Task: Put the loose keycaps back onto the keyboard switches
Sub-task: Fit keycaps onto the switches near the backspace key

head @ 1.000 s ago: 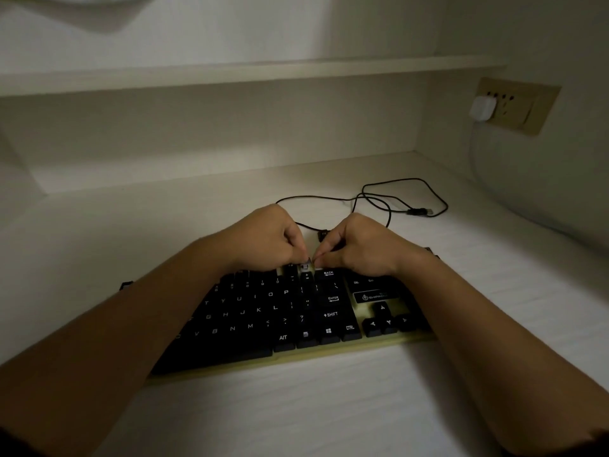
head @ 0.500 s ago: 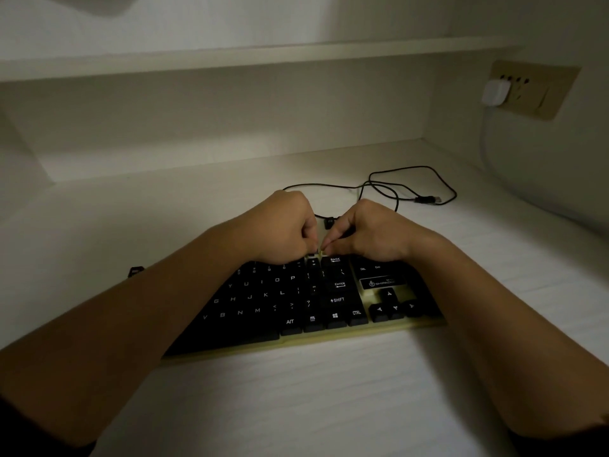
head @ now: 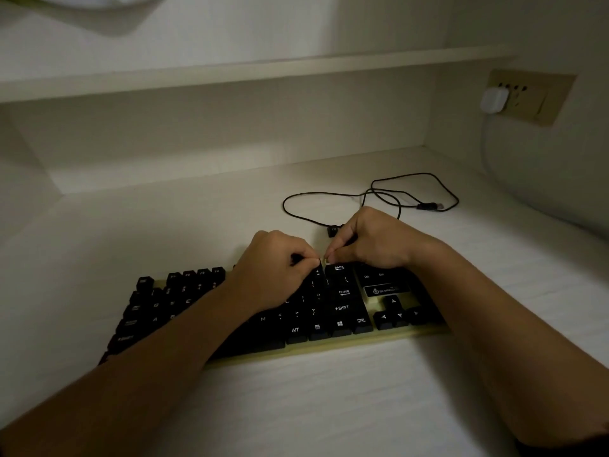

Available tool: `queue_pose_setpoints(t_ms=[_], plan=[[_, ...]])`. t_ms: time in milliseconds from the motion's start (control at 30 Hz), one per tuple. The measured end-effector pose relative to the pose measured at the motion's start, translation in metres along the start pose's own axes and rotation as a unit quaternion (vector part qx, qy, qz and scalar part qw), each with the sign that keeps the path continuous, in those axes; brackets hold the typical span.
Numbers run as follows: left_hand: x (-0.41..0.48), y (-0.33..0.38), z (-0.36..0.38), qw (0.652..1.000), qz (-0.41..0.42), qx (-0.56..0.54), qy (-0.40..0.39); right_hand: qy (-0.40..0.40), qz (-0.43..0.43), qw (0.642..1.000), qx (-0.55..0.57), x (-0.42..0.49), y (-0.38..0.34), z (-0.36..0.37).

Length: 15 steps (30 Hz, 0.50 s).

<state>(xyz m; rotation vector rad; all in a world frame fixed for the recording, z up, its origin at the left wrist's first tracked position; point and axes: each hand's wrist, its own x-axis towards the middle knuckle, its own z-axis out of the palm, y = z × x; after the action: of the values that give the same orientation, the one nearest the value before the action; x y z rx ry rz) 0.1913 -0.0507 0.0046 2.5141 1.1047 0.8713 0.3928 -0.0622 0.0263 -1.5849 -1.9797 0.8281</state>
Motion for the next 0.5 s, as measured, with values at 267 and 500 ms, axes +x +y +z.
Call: queue_pose_setpoints(t_ms=[267, 500], plan=[[-0.0043, 0.0013, 0.0011, 0.998, 0.044, 0.007, 0.044, 0.002, 0.004, 1.000, 0.002, 0.0004, 0.0009, 0.0004], [-0.0045, 0.0052, -0.0007, 0.998, 0.047, 0.026, 0.027, 0.010, 0.004, 1.000, -0.008, 0.0001, 0.0009, -0.0001]])
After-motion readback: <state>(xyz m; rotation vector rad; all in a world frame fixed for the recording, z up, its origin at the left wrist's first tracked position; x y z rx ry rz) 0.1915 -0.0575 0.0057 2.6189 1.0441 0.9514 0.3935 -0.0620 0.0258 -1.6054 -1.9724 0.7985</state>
